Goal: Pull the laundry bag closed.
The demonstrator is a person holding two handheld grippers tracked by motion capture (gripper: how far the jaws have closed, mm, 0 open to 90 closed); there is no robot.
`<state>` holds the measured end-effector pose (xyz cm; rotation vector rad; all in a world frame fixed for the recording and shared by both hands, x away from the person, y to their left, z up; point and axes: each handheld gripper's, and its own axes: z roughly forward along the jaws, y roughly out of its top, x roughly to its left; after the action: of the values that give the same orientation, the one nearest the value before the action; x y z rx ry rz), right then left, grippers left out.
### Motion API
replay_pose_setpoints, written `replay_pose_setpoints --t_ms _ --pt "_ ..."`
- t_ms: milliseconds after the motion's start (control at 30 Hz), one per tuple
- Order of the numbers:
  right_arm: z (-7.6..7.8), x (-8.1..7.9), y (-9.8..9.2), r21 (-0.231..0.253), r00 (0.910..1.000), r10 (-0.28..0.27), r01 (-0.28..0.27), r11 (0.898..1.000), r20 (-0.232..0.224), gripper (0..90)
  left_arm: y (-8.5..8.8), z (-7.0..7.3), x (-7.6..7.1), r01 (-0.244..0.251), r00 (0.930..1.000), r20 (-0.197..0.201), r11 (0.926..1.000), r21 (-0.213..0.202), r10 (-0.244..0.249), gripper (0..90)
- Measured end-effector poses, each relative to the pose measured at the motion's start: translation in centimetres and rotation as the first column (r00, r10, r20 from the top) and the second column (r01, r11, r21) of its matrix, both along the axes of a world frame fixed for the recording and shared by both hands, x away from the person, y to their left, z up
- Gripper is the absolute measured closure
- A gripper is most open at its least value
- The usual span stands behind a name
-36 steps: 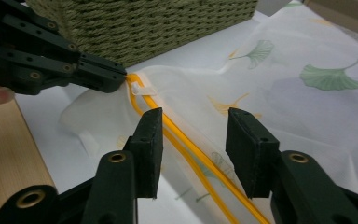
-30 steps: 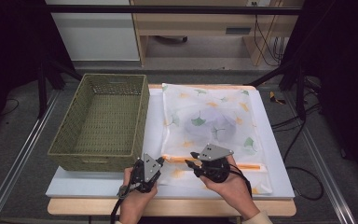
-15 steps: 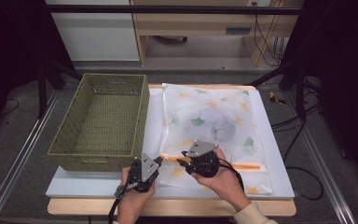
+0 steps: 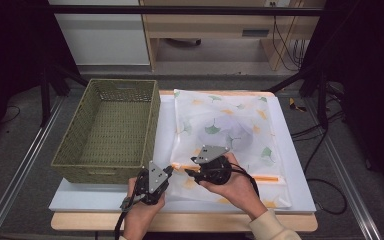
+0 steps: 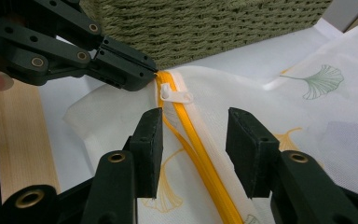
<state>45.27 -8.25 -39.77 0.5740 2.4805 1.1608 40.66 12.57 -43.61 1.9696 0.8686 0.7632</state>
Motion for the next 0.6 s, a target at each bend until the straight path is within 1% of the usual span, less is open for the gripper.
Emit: replay_pose_setpoints --t_ms 167,333,400,600 --pt "0.29 0.11 0.24 -0.013 0.9999 0.014 -0.014 1.000 0.005 59.1 0.14 0.08 0.00 0.003 1.0000 -0.005 1.0000 -0.003 -0.003 88.2" --pt "0.46 0.22 0.37 -0.024 0.9997 0.023 -0.023 0.999 0.007 63.5 0.12 0.12 -0.04 0.008 0.9999 -0.011 0.9999 0.008 -0.008 88.2" --pt "0.56 0.21 0.49 -0.023 0.9995 0.031 -0.030 0.999 0.010 65.0 0.15 0.08 -0.03 0.007 0.9999 -0.012 1.0000 0.007 -0.007 88.2" --pt "0.67 0.40 0.77 -0.042 0.9989 0.045 -0.045 0.998 0.010 69.1 0.13 0.02 -0.04 0.008 0.9999 -0.014 0.9999 0.007 -0.008 88.2"
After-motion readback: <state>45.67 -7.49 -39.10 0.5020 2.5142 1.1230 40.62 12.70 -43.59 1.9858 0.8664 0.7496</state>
